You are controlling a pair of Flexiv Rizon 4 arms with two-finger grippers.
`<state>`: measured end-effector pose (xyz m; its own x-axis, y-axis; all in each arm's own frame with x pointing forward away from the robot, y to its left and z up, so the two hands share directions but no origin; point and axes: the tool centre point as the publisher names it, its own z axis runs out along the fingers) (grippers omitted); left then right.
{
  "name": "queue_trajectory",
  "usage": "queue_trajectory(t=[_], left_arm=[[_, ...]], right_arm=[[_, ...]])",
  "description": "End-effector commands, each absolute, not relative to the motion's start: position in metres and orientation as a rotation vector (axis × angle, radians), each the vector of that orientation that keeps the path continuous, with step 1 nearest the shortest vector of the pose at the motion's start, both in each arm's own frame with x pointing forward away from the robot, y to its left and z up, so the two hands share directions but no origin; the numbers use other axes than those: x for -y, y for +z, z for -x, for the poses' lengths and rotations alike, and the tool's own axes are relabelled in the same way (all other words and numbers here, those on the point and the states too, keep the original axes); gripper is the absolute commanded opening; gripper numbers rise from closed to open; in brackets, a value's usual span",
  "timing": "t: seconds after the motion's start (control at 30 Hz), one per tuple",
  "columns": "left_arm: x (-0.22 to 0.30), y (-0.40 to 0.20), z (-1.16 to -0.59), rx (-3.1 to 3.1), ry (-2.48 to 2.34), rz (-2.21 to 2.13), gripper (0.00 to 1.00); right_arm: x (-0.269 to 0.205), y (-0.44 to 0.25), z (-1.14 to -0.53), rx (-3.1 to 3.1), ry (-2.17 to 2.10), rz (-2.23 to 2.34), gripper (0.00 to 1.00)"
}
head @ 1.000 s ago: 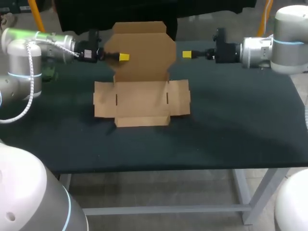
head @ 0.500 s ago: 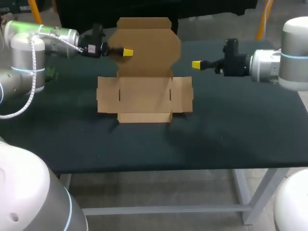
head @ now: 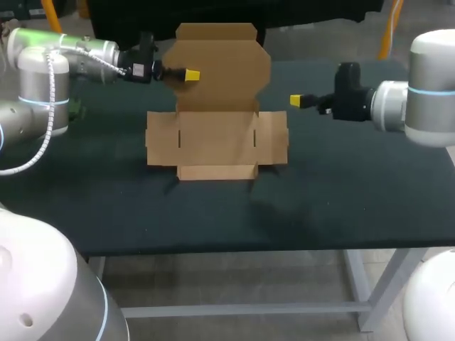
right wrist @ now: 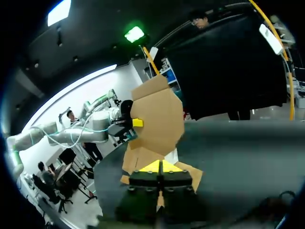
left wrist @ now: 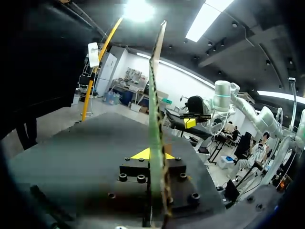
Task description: Assemble the packaging by folding the flat box into shape, placing the metal phone stand inside, and closing the box properly
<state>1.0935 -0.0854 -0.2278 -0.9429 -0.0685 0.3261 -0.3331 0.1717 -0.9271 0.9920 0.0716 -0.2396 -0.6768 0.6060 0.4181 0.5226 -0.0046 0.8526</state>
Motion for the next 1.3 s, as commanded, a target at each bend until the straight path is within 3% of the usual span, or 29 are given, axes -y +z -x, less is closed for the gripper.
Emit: queue_trajectory(t=[0.03, 1.3], left_arm=[[0.085, -0.227, -1.092, 2.237, 1.856, -0.392, 0.0], [0.127, -0.161, -1.017, 2.341, 1.931, -0.312, 0.0]], right_arm=[[-0.073, -0.239, -0.991, -2.158, 1.781, -1.239, 0.0], [-0.057, -0.23, -0.893, -2.205, 1.749, -0.891, 0.0]])
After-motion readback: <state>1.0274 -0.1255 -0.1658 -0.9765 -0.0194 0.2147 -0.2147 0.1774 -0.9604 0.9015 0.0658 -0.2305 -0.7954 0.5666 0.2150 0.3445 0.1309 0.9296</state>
